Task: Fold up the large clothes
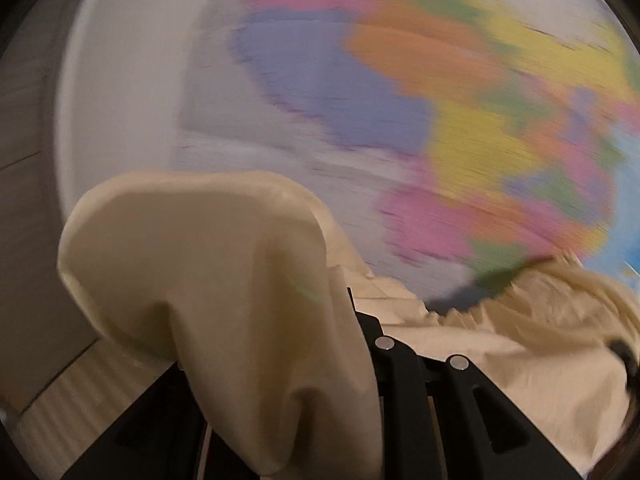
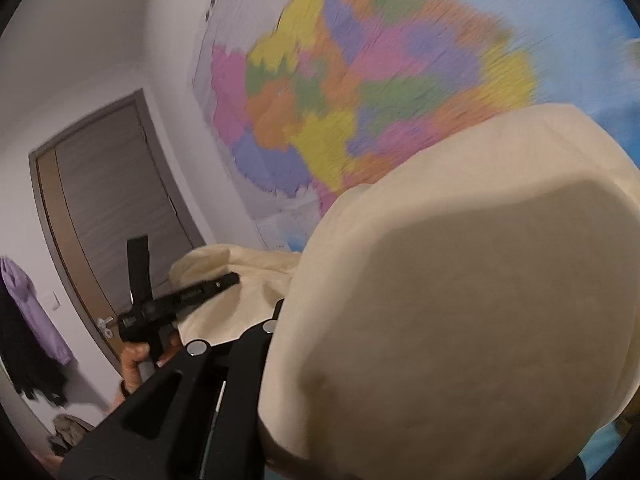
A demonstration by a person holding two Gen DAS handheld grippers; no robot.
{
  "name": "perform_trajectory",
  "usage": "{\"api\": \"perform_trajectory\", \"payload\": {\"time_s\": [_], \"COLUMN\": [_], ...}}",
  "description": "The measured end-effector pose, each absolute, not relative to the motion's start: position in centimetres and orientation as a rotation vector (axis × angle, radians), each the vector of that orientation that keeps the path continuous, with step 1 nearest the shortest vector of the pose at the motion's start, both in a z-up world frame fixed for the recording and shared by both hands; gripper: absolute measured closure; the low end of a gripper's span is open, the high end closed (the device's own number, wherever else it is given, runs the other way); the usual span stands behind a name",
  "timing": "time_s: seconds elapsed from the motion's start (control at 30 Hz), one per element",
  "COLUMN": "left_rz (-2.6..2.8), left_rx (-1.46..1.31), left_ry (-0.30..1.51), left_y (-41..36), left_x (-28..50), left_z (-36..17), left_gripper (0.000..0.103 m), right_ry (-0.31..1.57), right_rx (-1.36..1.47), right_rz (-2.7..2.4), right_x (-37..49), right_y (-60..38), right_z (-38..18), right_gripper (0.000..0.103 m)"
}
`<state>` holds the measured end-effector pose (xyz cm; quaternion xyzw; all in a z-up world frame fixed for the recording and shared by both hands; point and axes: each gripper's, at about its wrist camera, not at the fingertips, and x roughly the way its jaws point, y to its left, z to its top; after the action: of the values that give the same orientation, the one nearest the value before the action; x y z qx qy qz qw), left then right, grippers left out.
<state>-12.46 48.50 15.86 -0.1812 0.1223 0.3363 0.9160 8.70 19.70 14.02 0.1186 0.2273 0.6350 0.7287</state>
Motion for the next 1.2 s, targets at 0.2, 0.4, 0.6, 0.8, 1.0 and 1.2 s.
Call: {"api": "perform_trajectory", "payload": {"time_s": [0.2, 0.4, 0.6, 0.8, 1.0, 1.2], "left_rz": [0.838, 0.853, 0.810, 0.800, 0.871, 0.865], "left_rx": [-0.490, -0.711, -0.684, -0.633, -0.566, -0.408], "left_ry": [0.328, 0.535, 0.531, 0.545, 0.531, 0.474], "left_y": [59.2, 64.2, 63.3, 60.3, 57.1, 52.4], "left_x": [-12.5, -12.7, -14.7, -16.3, -18.0, -17.9], "left_z": [7.6, -4.4, -4.7, -3.8, -2.1, 0.2], "left_gripper": [0.087, 0.082, 0.072, 0.054, 0.049, 0.036], "right_ry": [0.732, 0.986, 0.979, 0.942, 0.953, 0.818], "right_rx": [0.124, 0.061, 0.069, 0.160, 0.163, -0.058], "right_rz": [1.449, 1.459, 1.432, 1.260, 1.207, 1.337], "right_x": [6.1, 5.5, 6.6, 9.4, 12.2, 8.4], "right_y": [30.2, 30.8, 24.0, 17.2, 18.8, 19.1], "right_z": [4.5, -2.8, -0.8, -0.4, -0.5, -0.1], "right_gripper": [0.092, 0.069, 0.050, 0.047, 0.043, 0.098]}}
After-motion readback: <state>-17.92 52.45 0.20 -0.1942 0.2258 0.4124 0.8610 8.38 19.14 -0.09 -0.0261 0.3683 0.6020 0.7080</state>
